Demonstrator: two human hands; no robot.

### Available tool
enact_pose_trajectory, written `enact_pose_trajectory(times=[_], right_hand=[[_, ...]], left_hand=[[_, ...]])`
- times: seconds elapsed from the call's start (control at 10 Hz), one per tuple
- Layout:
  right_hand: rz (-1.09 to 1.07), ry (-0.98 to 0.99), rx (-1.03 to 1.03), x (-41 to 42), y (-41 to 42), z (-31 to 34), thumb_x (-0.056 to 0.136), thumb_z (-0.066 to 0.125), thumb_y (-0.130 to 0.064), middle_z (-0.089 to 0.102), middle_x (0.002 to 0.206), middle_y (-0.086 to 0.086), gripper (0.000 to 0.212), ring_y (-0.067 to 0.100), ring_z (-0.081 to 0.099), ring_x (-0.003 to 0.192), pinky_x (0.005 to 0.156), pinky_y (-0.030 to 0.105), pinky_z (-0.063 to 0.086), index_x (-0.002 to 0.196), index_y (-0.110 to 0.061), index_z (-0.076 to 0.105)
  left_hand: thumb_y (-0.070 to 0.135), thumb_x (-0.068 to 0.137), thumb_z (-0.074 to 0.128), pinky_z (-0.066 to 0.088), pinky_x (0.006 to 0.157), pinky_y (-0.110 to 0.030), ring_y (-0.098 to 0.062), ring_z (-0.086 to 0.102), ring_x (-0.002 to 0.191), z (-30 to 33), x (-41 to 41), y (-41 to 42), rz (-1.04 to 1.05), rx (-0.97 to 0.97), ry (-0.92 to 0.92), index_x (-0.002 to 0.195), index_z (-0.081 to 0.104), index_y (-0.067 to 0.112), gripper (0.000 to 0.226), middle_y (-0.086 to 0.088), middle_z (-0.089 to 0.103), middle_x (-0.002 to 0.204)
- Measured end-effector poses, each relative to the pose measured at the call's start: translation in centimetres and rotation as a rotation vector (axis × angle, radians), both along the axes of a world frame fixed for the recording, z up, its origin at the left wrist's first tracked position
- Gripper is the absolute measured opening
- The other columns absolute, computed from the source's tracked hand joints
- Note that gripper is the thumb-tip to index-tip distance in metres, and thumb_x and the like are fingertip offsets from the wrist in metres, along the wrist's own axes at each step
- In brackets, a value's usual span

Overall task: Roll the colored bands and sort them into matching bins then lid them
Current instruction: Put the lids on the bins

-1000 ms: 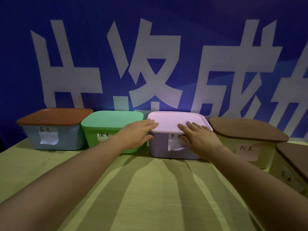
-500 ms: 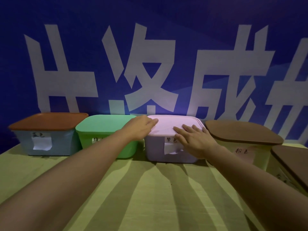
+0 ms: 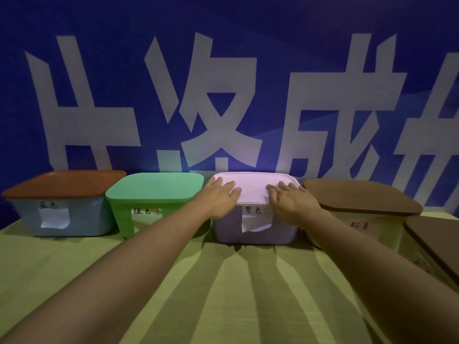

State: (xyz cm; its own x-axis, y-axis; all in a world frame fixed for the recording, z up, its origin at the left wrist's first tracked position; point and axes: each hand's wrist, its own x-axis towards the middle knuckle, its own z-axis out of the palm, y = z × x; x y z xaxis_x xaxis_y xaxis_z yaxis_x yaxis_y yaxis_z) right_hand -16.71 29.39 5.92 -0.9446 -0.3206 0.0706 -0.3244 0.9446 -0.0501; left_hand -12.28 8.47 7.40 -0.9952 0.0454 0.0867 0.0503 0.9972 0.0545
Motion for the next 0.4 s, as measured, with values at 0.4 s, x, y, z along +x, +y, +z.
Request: enact_pose_trajectory(times=[0.4], right_hand=[[0.031, 0.16, 0.035, 1.8, -0.3, 1.5, 0.11, 0.024, -0.044, 0.052, 0.148, 0.003, 0.044, 0.027, 0.047, 0.136, 0.111, 0.051, 0.039, 0.145, -0.029, 0.046]], left_hand=[[0.06, 0.107, 0.022, 0.021, 0.126, -0.049, -0.025, 0.017, 0.157, -0.6, -1.1, -0.9, 0.012, 0.187, 0.084, 0.16, 0.033, 0.024, 0.065, -0.003, 0.023, 0.17]])
